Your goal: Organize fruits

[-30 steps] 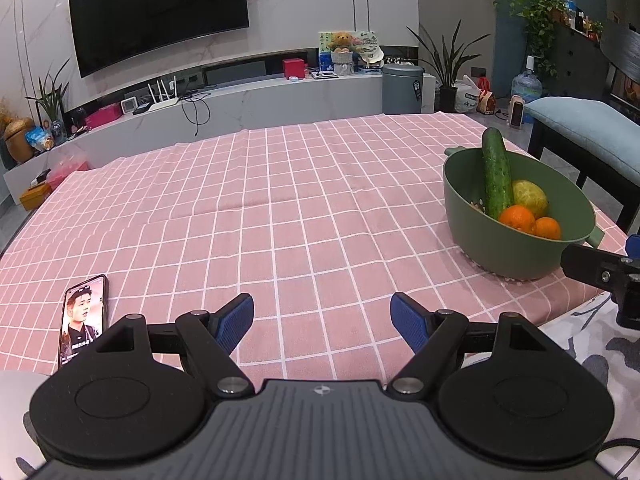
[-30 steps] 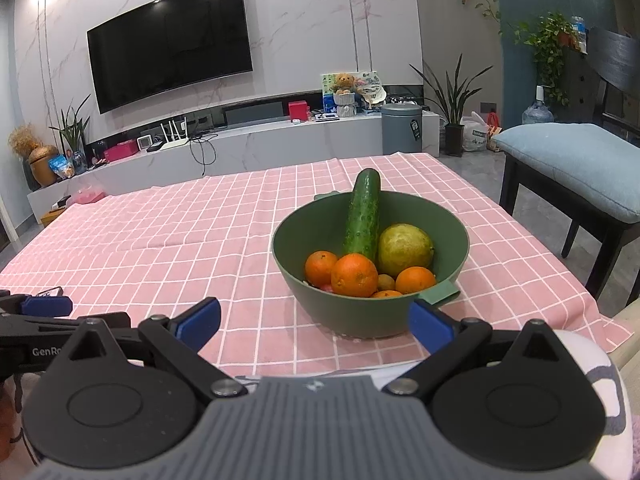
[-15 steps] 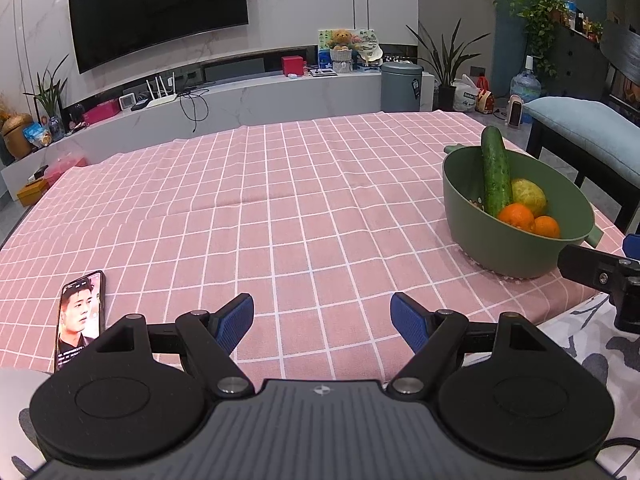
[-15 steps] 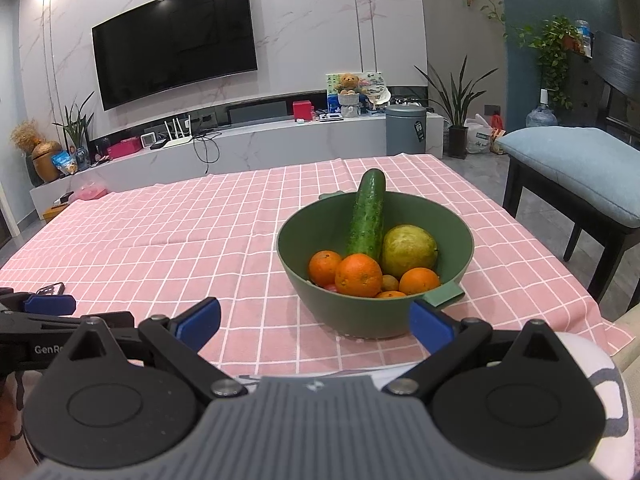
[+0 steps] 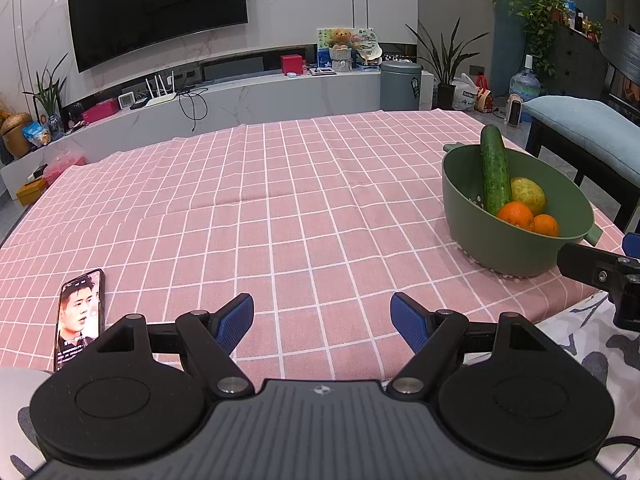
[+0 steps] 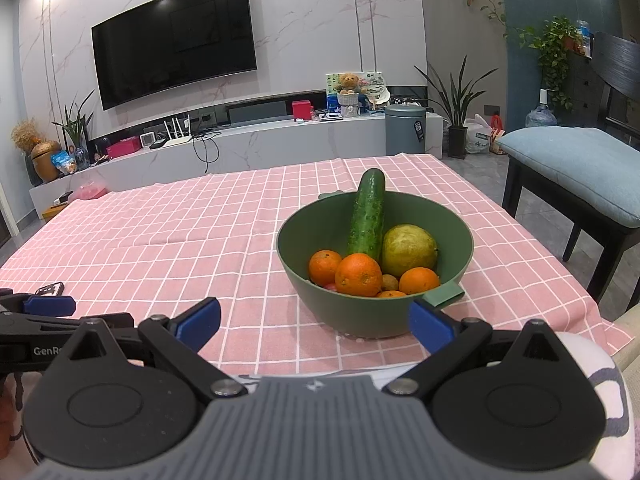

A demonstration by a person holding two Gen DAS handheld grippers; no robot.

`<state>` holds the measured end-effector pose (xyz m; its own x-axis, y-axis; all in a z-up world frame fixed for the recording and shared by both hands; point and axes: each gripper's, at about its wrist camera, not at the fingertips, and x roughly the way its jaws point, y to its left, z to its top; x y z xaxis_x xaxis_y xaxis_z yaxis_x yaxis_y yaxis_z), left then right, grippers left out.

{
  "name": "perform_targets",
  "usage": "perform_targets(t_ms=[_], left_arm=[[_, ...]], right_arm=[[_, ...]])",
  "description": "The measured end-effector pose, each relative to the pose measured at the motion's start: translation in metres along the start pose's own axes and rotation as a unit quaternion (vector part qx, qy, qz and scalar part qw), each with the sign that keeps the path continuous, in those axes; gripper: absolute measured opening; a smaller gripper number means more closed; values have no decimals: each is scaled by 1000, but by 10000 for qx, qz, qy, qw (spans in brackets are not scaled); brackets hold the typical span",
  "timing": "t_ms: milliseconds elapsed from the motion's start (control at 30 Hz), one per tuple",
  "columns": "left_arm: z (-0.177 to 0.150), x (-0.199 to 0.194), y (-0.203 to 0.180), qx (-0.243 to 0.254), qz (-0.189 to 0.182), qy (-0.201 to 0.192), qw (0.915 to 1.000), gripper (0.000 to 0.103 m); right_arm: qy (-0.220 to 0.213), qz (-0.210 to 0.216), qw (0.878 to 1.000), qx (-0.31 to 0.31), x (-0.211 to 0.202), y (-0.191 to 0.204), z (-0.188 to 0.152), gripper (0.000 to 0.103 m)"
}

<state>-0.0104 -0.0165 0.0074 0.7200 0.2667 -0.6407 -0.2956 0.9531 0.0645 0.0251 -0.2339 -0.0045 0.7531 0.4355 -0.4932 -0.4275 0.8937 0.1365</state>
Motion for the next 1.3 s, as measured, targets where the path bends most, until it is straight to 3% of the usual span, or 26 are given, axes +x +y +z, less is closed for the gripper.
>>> perform_targets(t_ms=[1300], left_arm=[[0, -3, 1, -126, 1, -12, 9999, 91]], right_arm=[[44, -28, 10000, -30, 0, 0, 0, 97]])
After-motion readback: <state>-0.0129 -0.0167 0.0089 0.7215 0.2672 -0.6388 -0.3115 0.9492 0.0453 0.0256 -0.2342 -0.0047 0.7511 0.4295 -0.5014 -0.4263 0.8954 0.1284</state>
